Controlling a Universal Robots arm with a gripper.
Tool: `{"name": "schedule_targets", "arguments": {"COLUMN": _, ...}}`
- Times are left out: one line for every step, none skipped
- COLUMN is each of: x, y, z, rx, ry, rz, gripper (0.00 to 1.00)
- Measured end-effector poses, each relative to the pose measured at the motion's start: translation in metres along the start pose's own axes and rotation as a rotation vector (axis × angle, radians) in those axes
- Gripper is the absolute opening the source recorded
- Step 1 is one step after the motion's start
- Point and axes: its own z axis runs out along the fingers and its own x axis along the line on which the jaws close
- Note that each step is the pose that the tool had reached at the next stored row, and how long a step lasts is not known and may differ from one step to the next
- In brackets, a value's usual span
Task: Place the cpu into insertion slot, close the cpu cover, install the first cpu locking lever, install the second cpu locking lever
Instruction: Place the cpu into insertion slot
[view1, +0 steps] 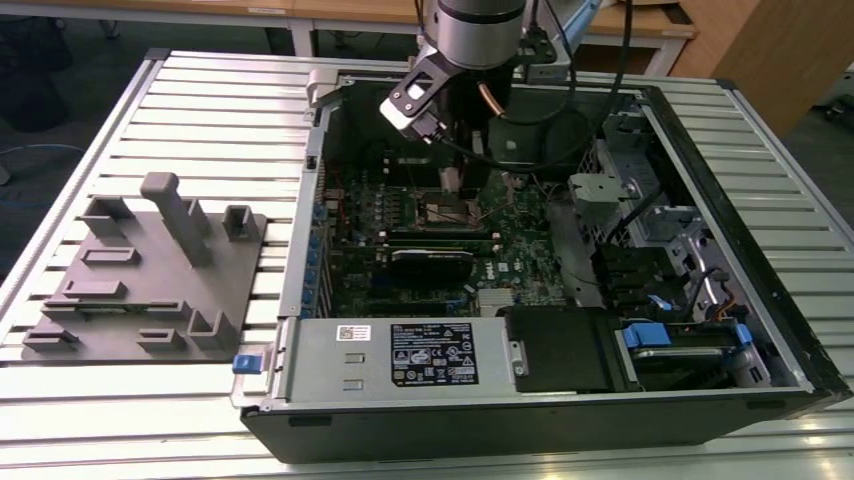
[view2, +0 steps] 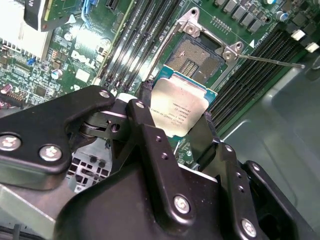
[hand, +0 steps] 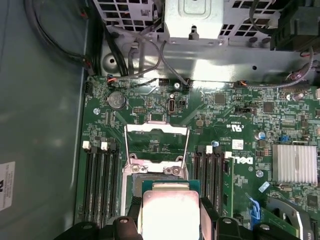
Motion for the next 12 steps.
{"name": "schedule_targets", "arguments": {"x": 0.0, "y": -0.0001, "z": 0.0007, "rx": 0.0, "ry": 0.0, "rz": 0.0, "gripper": 0.54}}
{"name": "schedule_targets", "arguments": {"x": 0.0, "y": -0.0001, "z": 0.0009, "rx": 0.0001, "ry": -0.0001, "rz": 0.0, "gripper": 0.54}}
{"name": "schedule_targets", "arguments": {"x": 0.0, "y": -0.0001, "z": 0.0009, "rx": 0.0002, "ry": -0.0003, "rz": 0.0, "gripper": 0.54}}
{"name": "schedule_targets", "arguments": {"x": 0.0, "y": -0.0001, "z": 0.001, "rx": 0.0002, "ry": -0.0004, "rz": 0.0, "gripper": 0.54}}
{"name": "schedule_targets", "arguments": {"x": 0.0, "y": -0.0001, "z": 0.001, "rx": 0.0001, "ry": -0.0002, "rz": 0.0, "gripper": 0.54}}
{"name": "schedule_targets", "arguments": {"x": 0.0, "y": -0.0001, "z": 0.0011, "rx": 0.0, "ry": 0.0, "rz": 0.0, "gripper": 0.54}}
{"name": "schedule_targets", "arguments": {"x": 0.0, "y": -0.0001, "z": 0.0011, "rx": 0.0001, "ry": -0.0001, "rz": 0.0, "gripper": 0.54}}
{"name": "schedule_targets", "arguments": {"x": 0.0, "y": -0.0001, "z": 0.0012, "rx": 0.0, "ry": 0.0, "rz": 0.0, "gripper": 0.54}}
{"name": "schedule_targets", "arguments": {"x": 0.0, "y": -0.0002, "z": 0.0012, "rx": 0.0, "ry": 0.0002, "rz": 0.0, "gripper": 0.54}}
{"name": "schedule_targets", "arguments": {"x": 0.0, "y": -0.0005, "z": 0.0013, "rx": -0.0001, "ry": 0.0011, "rz": 0.0, "gripper": 0.54}}
{"name": "schedule_targets", "arguments": {"x": 0.0001, "y": -0.0011, "z": 0.0015, "rx": -0.0002, "ry": 0.0016, "rz": 0.001, "gripper": 0.54}}
{"name": "schedule_targets", "arguments": {"x": 0.0001, "y": -0.0015, "z": 0.0016, "rx": -0.0002, "ry": 0.0014, "rz": 0.003, "gripper": 0.54}}
